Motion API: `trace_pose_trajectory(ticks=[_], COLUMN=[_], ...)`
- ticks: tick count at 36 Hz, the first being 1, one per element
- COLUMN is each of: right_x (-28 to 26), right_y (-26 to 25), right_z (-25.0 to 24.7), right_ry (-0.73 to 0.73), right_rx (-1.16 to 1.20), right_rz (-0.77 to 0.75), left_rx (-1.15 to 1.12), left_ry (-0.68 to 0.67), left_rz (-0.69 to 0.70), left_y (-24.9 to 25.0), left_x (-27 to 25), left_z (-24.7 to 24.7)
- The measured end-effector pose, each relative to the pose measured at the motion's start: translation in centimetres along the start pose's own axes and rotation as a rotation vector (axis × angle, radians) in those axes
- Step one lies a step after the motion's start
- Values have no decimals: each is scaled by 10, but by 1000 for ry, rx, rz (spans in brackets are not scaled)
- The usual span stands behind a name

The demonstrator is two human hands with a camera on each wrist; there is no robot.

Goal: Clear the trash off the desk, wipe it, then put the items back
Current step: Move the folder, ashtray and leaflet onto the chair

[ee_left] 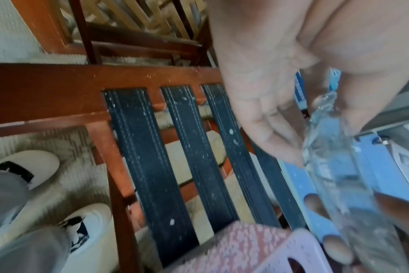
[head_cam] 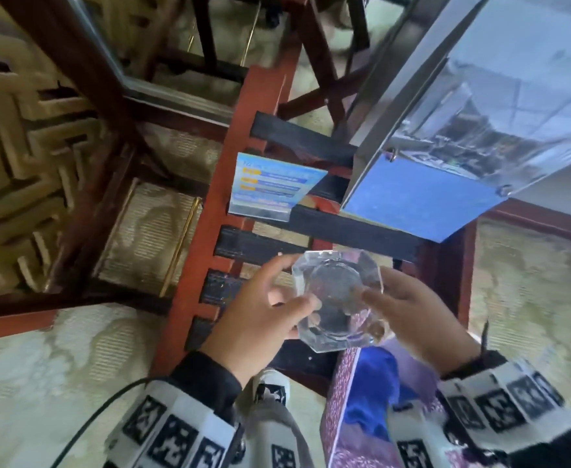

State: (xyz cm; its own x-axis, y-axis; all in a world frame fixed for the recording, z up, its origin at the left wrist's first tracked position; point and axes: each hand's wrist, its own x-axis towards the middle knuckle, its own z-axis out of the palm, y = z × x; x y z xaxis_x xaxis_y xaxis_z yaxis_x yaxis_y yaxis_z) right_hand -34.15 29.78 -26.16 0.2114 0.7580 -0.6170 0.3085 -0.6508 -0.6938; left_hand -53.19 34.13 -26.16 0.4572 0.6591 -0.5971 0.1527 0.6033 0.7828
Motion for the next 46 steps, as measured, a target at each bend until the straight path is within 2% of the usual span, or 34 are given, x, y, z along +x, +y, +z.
trace_pose_trajectory(ticks=[6,10,13,15,19,25,30,36,39,46], right_x=[-9,7,25,38,53,67,69,71,69,55], right_y=[2,16,32,43,49,57,67,68,61,61], right_z=[-21,-57,-78,-86,-94,-88,-77,-74,-73,-75], right_ry=[33,203,347,385,398,314,349,290,271,302], right_rx=[207,153,114,56,-51,-122,-74,9,12,-199], right_rz=[58,50,132,198,260,384,430,551,563,501], left_rx=[-44,-43,12,56,95,158,192,224,218,157], left_ry=[-57,-59,-46,-52,-28,8,15,5,3,38], left_rz=[-40,-38,-57,-71,-101,-144,-156,-171,-172,-128], left_y=[0,0,-4,-5,-8,-12,-11,-10,-6,3], left_x=[-1,1,1,0,-3,-2,-5,-7,-9,-19], left_z=[19,20,19,20,18,13,11,9,9,9])
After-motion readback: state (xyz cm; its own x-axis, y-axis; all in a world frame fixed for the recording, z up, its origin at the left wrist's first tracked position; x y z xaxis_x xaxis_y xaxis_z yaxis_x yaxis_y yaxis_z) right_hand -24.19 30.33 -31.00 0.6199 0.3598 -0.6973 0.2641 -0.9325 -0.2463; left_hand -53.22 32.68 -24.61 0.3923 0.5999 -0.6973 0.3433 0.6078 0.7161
